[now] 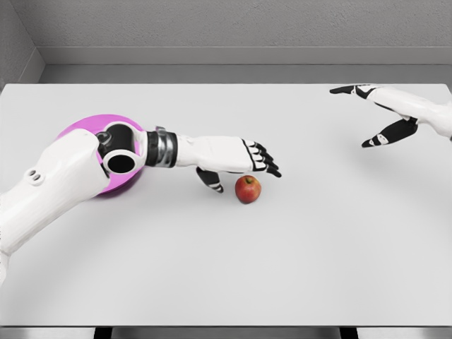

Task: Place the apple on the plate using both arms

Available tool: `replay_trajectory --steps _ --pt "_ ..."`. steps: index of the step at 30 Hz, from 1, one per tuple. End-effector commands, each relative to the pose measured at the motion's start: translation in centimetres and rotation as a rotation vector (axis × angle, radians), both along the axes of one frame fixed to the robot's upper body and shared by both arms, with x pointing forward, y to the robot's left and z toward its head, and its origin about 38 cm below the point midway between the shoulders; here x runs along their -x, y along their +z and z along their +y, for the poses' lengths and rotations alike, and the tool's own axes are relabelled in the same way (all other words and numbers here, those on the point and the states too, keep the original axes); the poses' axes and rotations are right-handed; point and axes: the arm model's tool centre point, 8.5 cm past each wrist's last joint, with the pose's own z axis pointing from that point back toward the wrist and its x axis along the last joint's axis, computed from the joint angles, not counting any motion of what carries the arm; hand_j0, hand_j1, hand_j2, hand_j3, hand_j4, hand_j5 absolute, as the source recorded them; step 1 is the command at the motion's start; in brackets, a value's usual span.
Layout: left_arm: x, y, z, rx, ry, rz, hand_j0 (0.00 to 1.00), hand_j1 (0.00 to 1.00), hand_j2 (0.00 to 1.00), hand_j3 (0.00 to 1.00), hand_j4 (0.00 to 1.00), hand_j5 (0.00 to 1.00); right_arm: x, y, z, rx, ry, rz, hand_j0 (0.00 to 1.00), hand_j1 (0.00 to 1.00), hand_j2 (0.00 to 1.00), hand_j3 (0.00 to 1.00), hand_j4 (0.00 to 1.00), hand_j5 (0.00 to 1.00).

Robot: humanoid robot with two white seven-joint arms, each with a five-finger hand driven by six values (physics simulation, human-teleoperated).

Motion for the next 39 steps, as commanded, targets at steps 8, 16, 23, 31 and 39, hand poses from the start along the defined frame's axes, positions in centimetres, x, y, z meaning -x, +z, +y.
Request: replay_trajectory --steps 8,16,23,31,39 --pt "-0.3 -0.9 -0.9 -0.022 0.004 -0.002 0.99 0.99 0.99 0.99 0.99 0.99 0.0 0.3 0.1 -0.007 0.001 -0.004 1.00 1.00 1.00 1.00 1.00 1.00" --pt "0.0 -1.6 -1.2 -0.055 -0.012 -0.010 0.87 0.87 0.87 0.87 0.87 0.87 0.1 0.0 0.1 -0.009 0.002 0.001 1.00 1.00 1.00 1.00 1.00 1.00" --pt "0.0 -1.6 -1.2 -0.056 -0.012 -0.011 0.86 0.86 0.86 0.86 0.86 0.86 0.3 -0.6 0.0 -0.009 -0.001 0.015 1.00 1.00 1.00 1.00 1.00 1.00" --pt "0.3 -1.9 -1.6 -0.059 -0.025 -0.007 0.83 0.83 0.83 0.83 0.83 0.83 0.3 -0.6 0.0 -0.009 -0.001 0.015 1.00 1.00 1.00 1.00 1.00 1.00" --pt "0.3 -1.9 -1.6 -0.063 -0.026 -0.007 0.82 0.82 0.82 0.82 0.82 0.82 0.3 -0.6 0.0 -0.009 -0.001 0.014 1.00 1.00 1.00 1.00 1.00 1.00"
